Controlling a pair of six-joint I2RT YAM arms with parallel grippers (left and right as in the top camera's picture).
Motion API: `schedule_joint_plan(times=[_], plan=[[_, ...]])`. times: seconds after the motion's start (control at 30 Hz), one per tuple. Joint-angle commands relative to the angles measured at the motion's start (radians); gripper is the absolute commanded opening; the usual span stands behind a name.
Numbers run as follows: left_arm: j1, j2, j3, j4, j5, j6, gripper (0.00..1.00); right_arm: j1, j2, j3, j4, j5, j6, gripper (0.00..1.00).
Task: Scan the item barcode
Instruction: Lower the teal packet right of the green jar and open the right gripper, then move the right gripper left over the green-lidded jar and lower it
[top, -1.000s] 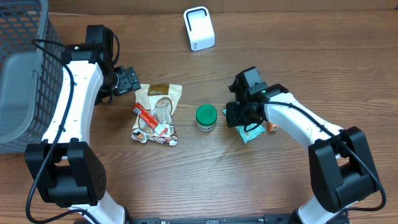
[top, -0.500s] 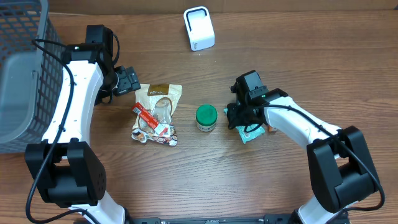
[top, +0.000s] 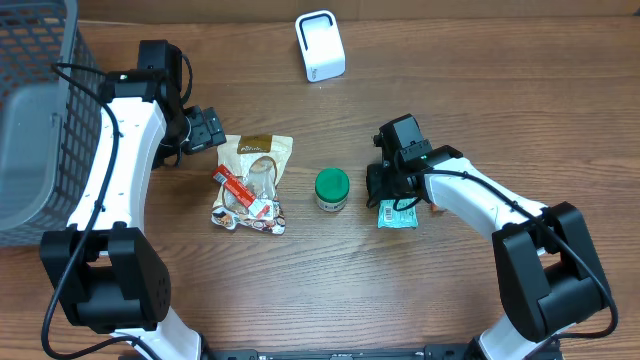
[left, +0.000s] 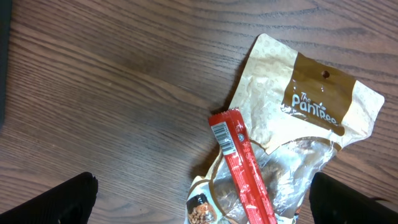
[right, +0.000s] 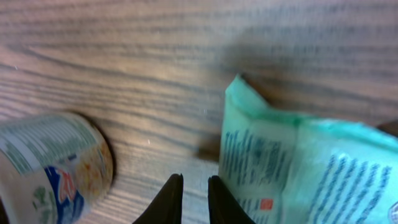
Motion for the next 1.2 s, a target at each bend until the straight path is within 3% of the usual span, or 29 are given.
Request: schedule_joint_plan(times=[0.0, 0.17, 0.27, 0.33, 0.37, 0.4, 0.43, 0.63, 0.73, 0.97, 1.17], plan=[[0.000, -0.006, 0.016, 0.002, -0.005, 0.015, 1.00, 0.004, -0.055, 0.043, -0.030, 0.007, 0.002, 0.17], [0.000, -0.006, 0.017, 0.002, -0.005, 0.015, 1.00, 0.002, -0.123, 0.126, -0.105, 0.007, 0.002, 0.18], [0.000, -0.006, 0.017, 0.002, -0.005, 0.015, 0.99, 0.002, -0.159, 0.175, -0.130, 0.011, -0.001, 0.29], [0.000, -0.006, 0.017, 0.002, -0.005, 0.015, 1.00, 0.002, -0.175, 0.206, -0.139, 0.010, -0.001, 0.43], [0.000, -0.006, 0.017, 0.002, -0.005, 0.015, 1.00, 0.002, -0.180, 0.216, -0.139, 0.010, -0.001, 0.55], [0.000, -0.006, 0.017, 0.002, -0.005, 0.015, 1.00, 0.002, -0.184, 0.223, -0.138, 0.002, 0.000, 0.81], [0.000, -0.006, 0.017, 0.002, -0.005, 0.015, 1.00, 0.002, -0.186, 0.224, -0.130, -0.012, 0.000, 1.00], [0.000, -0.006, 0.016, 0.002, -0.005, 0.015, 1.00, 0.004, -0.184, 0.218, -0.128, -0.084, 0.002, 1.00], [0.000, -0.006, 0.017, 0.002, -0.005, 0.015, 1.00, 0.004, -0.181, 0.217, -0.141, -0.091, 0.087, 0.98], [0.000, -0.006, 0.016, 0.002, -0.005, 0.015, 1.00, 0.037, -0.181, 0.217, -0.179, -0.085, 0.321, 0.79], [0.000, -0.006, 0.016, 0.002, -0.005, 0.015, 1.00, 0.175, -0.180, 0.217, -0.208, 0.153, 0.451, 0.83]])
